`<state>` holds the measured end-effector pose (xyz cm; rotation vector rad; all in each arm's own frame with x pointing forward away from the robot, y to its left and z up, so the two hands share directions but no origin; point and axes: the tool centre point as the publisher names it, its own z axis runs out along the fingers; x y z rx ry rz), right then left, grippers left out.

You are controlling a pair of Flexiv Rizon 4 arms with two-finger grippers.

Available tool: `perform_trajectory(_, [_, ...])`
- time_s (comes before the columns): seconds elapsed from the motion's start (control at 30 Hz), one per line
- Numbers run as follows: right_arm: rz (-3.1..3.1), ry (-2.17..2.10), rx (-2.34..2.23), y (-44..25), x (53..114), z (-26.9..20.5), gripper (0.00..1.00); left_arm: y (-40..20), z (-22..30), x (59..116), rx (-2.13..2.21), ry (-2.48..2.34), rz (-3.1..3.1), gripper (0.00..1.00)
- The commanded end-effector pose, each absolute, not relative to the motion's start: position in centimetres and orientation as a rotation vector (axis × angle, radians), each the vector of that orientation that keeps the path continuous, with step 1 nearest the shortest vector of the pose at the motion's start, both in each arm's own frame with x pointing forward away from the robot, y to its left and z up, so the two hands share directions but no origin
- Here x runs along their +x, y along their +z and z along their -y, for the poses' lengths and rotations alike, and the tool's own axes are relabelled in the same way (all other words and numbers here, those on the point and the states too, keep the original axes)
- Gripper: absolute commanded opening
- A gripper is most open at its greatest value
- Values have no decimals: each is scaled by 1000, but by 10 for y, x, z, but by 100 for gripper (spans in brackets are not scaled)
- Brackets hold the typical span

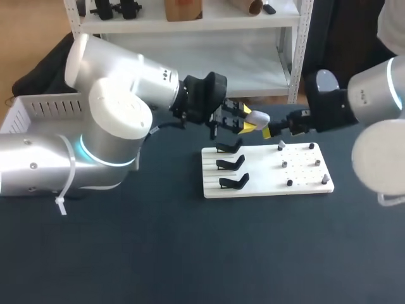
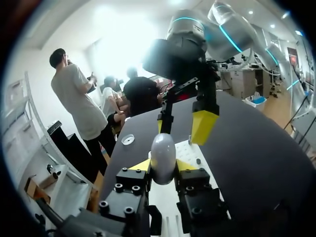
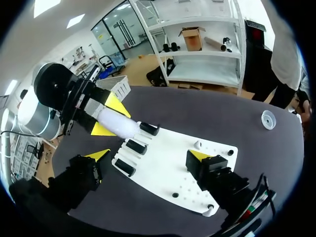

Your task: Pick up each earbud case from the left stands, insert the matching earbuds, close the lid, and place the case in the box.

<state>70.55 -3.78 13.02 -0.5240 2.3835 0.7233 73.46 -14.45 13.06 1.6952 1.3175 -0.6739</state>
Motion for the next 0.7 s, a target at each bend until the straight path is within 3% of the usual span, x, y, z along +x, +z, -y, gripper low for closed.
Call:
perform_trajectory(0.03, [-2377, 776, -545, 129, 711, 38, 100, 127, 150, 735, 1703, -677, -1317, 0])
perform_trajectory(0.7, [-2373, 750, -543, 137, 715, 45, 100, 122, 155, 721, 1712, -709, -1308, 0])
